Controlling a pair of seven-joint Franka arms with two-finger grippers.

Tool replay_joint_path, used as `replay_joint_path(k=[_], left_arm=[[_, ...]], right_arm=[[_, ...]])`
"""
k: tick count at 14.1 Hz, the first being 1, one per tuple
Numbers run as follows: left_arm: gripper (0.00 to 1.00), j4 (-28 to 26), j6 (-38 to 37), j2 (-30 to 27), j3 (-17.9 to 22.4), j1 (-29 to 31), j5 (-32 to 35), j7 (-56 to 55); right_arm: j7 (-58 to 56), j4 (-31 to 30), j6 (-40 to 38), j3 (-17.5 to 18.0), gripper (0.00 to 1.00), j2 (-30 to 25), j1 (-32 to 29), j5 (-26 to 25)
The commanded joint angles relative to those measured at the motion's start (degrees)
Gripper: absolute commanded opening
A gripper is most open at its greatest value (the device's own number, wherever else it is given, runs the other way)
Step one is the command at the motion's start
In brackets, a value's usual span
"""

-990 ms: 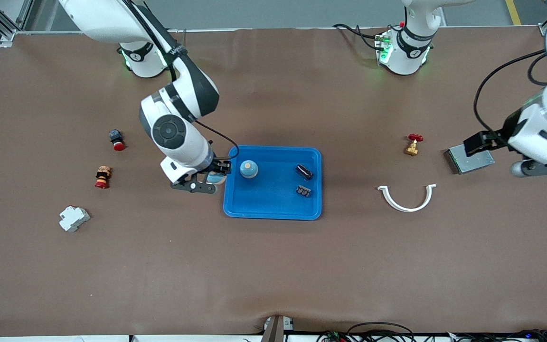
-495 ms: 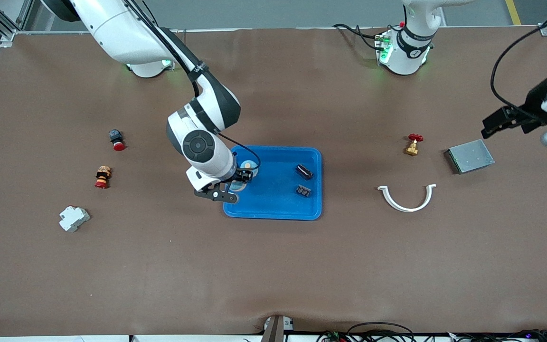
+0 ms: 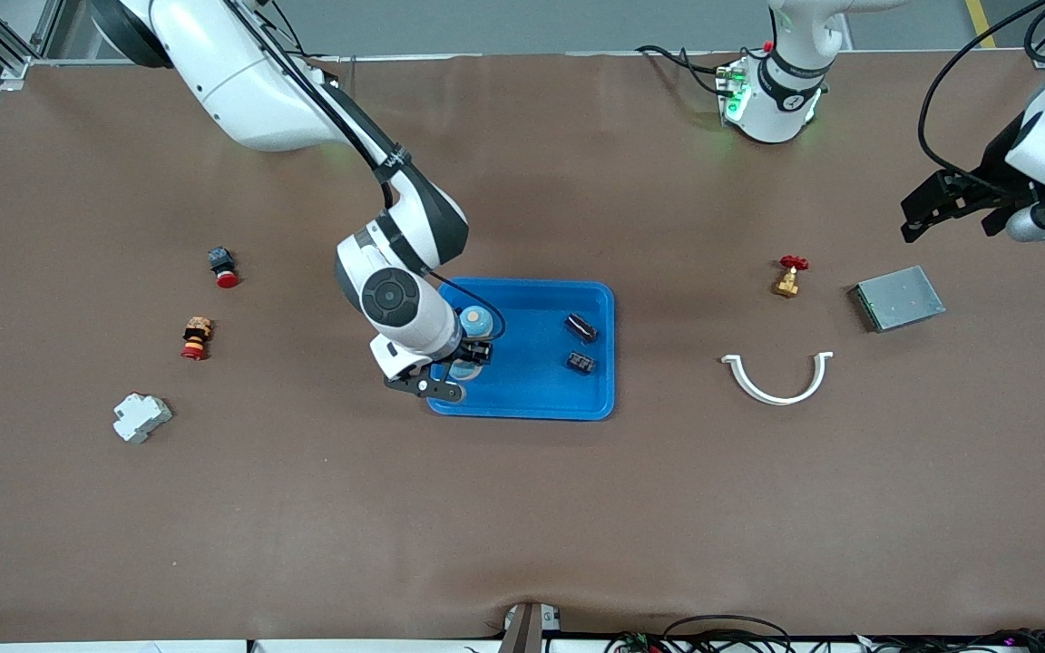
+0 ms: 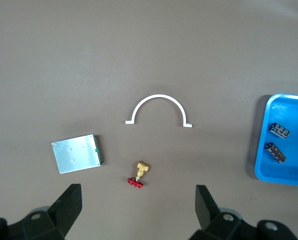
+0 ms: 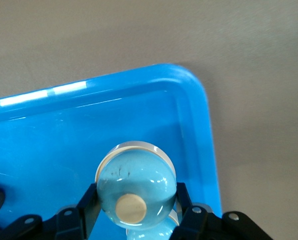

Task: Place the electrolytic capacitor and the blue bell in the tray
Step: 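Carry the blue bell into the tray and lower it with the right gripper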

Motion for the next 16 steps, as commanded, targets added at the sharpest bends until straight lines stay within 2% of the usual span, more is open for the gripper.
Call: replay_joint_path(k=[1,5,11,16], left_arm=[[1.00,1.59,-2.61,-0.33,-0.19,0.47,0.08,-0.68],[1.00,2.81,-4.29,-0.26,-1.68,0.20,0.87,-0.77],[1.00,3.18,-4.72,0.01,-1.51,0.47,0.87,-0.15],[1.00,3.09,-6.13,0.19,-1.60,0.38,0.96,-0.68]], right_arm=[[0.79,2.95,-0.23,-0.49,0.13,2.22,1.45,-0.07],[0.69,2.86,1.43,-0.49,0.14,3.36,1.45,-0.33],[0.61,2.86,2.23,-0.58,0.15,4.59,1.80,-0.77],[0.17,2.86,2.23,-0.67,0.22,4.59,1.80,-1.03]])
